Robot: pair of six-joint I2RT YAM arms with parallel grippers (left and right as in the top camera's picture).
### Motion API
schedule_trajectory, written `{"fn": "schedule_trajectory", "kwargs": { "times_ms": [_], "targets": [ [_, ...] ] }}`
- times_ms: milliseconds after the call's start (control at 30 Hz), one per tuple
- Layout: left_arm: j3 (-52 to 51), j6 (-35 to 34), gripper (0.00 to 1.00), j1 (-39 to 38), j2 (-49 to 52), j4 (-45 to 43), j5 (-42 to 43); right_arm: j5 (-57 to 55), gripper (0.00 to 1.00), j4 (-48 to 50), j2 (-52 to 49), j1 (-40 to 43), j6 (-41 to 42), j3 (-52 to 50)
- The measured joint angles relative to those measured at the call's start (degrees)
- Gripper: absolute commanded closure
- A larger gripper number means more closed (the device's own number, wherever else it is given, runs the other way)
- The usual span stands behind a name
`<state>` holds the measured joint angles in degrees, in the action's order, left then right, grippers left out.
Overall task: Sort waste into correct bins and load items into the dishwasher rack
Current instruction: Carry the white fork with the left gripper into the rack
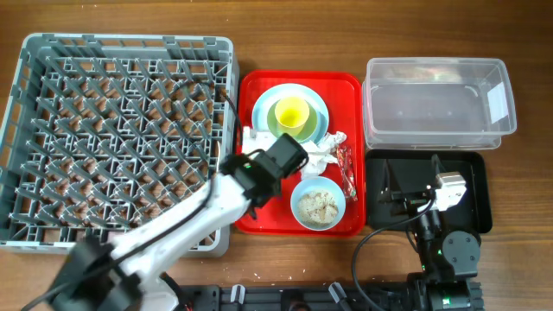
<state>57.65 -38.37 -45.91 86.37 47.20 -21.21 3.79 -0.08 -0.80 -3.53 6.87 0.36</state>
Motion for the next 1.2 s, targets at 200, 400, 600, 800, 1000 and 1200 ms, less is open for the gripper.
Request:
{"fn": "schedule_trajectory", "kwargs": {
  "times_ms": [200,400,600,800,1000,1200],
  "targets": [
    [0.5,16.6,0.96,11.4,-20.6,1.7,-5.4,0.0,0.00,0.0,0.0,0.0,0.0,0.0],
    [0.6,25.7,0.96,29.1,-19.4,3.0,-4.6,0.0,0.00,0.0,0.0,0.0,0.0,0.0],
    [0.7,27.6,0.96,30.3,-5.0,4.0,1.6,0.0,0.00,0.0,0.0,0.0,0.0,0.0],
    [0.7,28.7,0.44,30.3,0.7,4.0,4.9,0.0,0.00,0.0,0.0,0.0,0.0,0.0],
    [2.8,28.7,0.46,30.3,-1.5,5.1,5.5,0.0,0.00,0.0,0.0,0.0,0.0,0.0],
    [6.6,21.2,0.00,30.0,-19.0,5.4,26.9,0.0,0.00,0.0,0.0,0.0,0.0,0.0]
  ]
}}
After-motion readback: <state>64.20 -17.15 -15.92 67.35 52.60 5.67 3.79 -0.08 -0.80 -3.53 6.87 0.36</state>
